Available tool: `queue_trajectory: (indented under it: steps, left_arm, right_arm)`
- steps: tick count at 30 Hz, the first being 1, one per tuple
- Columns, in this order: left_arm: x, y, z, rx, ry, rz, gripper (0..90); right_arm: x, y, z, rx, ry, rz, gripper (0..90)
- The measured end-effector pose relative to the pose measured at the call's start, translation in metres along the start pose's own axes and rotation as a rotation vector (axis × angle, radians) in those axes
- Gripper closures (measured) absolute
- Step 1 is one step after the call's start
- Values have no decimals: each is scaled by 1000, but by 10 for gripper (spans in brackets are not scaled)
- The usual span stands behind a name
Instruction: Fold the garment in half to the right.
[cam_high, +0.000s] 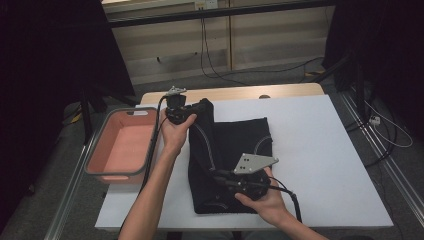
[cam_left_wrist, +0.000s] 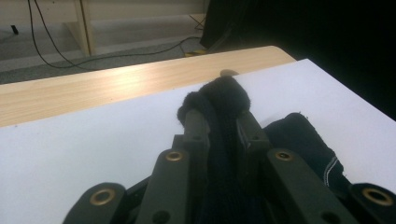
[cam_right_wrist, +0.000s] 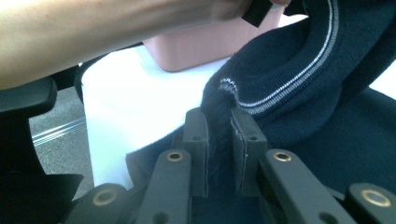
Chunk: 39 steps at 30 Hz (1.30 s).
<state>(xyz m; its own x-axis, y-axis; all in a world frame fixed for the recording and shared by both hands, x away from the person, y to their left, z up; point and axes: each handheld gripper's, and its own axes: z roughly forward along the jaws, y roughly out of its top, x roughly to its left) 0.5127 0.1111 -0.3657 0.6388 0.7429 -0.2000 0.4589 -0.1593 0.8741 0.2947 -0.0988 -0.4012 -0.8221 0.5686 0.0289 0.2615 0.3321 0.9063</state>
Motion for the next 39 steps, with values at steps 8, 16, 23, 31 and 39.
queue_trajectory:
  steps: [8,16,23,31,39]
  left_arm:
    - [-12,-1,14,14,-13,21,775]
    - [-28,1,22,15,-32,47,775]
    - [-38,0,30,20,-46,60,775]
    - [-54,3,43,30,-72,75,774]
    - [-67,-6,59,52,-93,66,767]
  right_arm:
    - [-4,-13,-11,15,-25,21,779]
    - [-8,-26,-23,21,-48,49,779]
    - [-10,-36,-33,26,-64,70,779]
    - [-11,-44,-45,22,-82,90,778]
    - [-8,-56,-49,53,-79,91,775]
